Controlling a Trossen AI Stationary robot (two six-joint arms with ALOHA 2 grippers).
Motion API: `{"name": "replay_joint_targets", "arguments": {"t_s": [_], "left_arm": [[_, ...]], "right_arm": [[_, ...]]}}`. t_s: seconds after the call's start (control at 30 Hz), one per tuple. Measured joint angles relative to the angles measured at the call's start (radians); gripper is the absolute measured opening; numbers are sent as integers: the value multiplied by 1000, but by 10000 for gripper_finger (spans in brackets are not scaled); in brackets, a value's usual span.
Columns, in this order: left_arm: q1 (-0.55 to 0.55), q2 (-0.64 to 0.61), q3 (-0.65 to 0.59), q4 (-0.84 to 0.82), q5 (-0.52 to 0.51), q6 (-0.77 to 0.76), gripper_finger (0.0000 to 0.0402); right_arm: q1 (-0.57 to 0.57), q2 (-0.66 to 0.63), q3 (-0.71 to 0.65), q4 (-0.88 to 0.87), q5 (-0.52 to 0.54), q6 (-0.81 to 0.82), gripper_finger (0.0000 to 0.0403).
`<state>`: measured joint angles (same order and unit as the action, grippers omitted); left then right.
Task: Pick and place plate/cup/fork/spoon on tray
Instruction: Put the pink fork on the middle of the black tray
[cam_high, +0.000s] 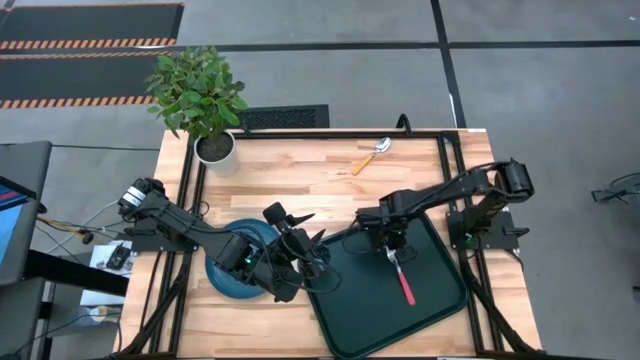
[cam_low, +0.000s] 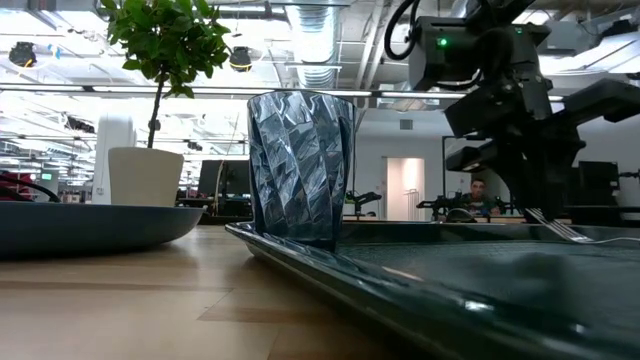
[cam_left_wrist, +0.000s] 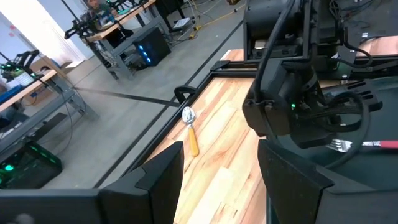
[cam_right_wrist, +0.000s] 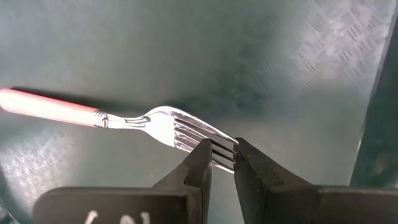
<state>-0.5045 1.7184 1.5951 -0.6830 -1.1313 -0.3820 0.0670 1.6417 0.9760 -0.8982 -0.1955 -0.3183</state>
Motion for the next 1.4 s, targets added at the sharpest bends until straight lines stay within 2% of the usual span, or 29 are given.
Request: {"name": "replay_joint_targets", "arguments": {"t_s": [0.2,0.4,0.73,0.97,1.17,1.4], "left_arm": [[0,0,0,0,0,-5,199],[0,0,0,0,6,-8,199],[14,0,0,0,6,-6,199],[26,0,0,0,7,-5,199],[34,0,0,0,8,-5,199],[34,0,0,0,8,-3,199]], "right_arm": [[12,0,-7,6,13,14,77],[12,-1,-90,51,14,61,77],[11,-8,-93,50,38,82,79],[11,-7,-71,39,111,78,115],[14,-6,-57,18,126,77,157],[59,-6,-57,8,126,86,165]]}}
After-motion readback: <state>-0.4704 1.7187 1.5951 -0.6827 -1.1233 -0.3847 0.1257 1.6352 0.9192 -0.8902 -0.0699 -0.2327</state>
